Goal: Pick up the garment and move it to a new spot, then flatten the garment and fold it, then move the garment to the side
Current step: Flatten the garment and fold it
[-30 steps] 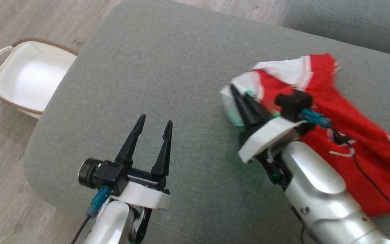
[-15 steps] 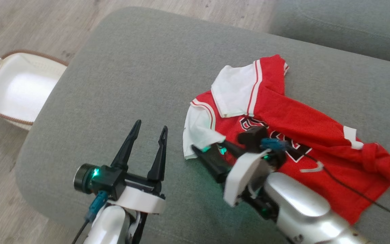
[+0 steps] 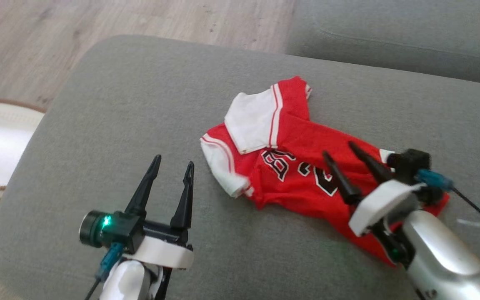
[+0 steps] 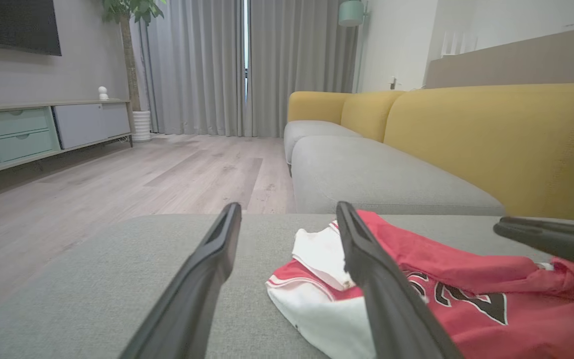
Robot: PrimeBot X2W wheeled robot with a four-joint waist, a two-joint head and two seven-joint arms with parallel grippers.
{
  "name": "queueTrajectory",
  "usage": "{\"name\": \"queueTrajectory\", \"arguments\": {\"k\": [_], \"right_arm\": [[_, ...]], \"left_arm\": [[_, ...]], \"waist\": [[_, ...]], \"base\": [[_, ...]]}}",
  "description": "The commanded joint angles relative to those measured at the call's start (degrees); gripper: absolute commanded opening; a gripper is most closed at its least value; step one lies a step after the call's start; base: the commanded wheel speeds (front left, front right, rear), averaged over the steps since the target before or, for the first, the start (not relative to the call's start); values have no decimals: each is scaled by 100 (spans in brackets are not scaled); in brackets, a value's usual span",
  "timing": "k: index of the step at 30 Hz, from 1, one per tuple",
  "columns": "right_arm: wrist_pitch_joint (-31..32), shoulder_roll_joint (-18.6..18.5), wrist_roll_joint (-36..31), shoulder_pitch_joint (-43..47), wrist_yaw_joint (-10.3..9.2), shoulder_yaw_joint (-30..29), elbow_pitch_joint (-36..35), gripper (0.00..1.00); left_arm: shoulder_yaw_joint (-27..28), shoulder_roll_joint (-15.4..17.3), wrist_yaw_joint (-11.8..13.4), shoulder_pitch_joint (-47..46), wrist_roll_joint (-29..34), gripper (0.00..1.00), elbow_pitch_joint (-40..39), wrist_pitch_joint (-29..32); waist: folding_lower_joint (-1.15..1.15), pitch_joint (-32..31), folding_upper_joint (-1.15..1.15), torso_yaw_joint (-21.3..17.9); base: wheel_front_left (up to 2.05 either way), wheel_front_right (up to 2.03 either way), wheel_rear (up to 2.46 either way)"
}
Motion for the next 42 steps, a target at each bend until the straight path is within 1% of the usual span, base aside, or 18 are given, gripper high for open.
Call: {"name": "queueTrajectory", "arguments": {"k": [1,4,6,9,12,15,19,23,29,34,39,40,42], "right_arm": [[-112,-80,-152,-28,-5,-113,-270,100],[-381,-50,-646,306,-5,-632,-618,100],[-526,87,-932,595,-5,-991,-848,100],[-643,346,-1317,998,-5,-1376,-1173,100],[-686,551,-1691,1196,-5,-1635,-1441,100],[-625,656,-2021,1178,-5,-1740,-1631,100],[-401,646,-2418,910,-5,-1571,-1716,100],[-102,483,-2705,490,-5,-1111,-1491,100],[181,216,-2885,-231,-5,-338,-777,100],[291,86,-2929,-748,-5,127,-112,100],[318,0,-2931,-1166,-5,261,538,100],[318,0,-2931,-1166,-5,261,538,100],[301,7,-2933,-1285,-5,272,763,100]], "left_arm": [[214,13,-17,-99,35,100,-191,-46],[252,13,-27,-66,46,100,-216,-46],[261,13,-37,-45,58,100,-222,-46],[244,12,-51,-30,53,100,-229,-46],[214,12,-54,-43,34,100,-249,-46],[164,12,-66,-107,7,100,-260,-46],[94,12,-66,-219,-74,100,-251,-46],[-28,12,-39,-313,-190,100,-236,-46],[-238,12,34,-449,-389,100,-216,-46],[-390,12,95,-543,-535,100,-193,-46],[-514,12,153,-611,-648,100,-194,-46],[-514,12,153,-611,-648,100,-194,-46],[-560,12,176,-629,-682,100,-196,-46]], "waist": [[0,-40,0,-85],[0,-63,0,-175],[0,-66,0,-214],[0,-47,0,-247],[0,19,0,-253],[0,124,0,-192],[0,288,0,-30],[0,465,0,193],[0,714,0,565],[0,880,0,849],[0,1002,0,1071],[0,1002,0,1071],[0,1041,0,1139]], "base": [[0,0,0],[0,0,0],[0,0,0],[0,0,0],[0,0,0],[0,0,0],[0,0,0],[0,0,0],[0,0,0],[0,0,0],[0,0,0],[0,0,0],[0,0,0]]}}
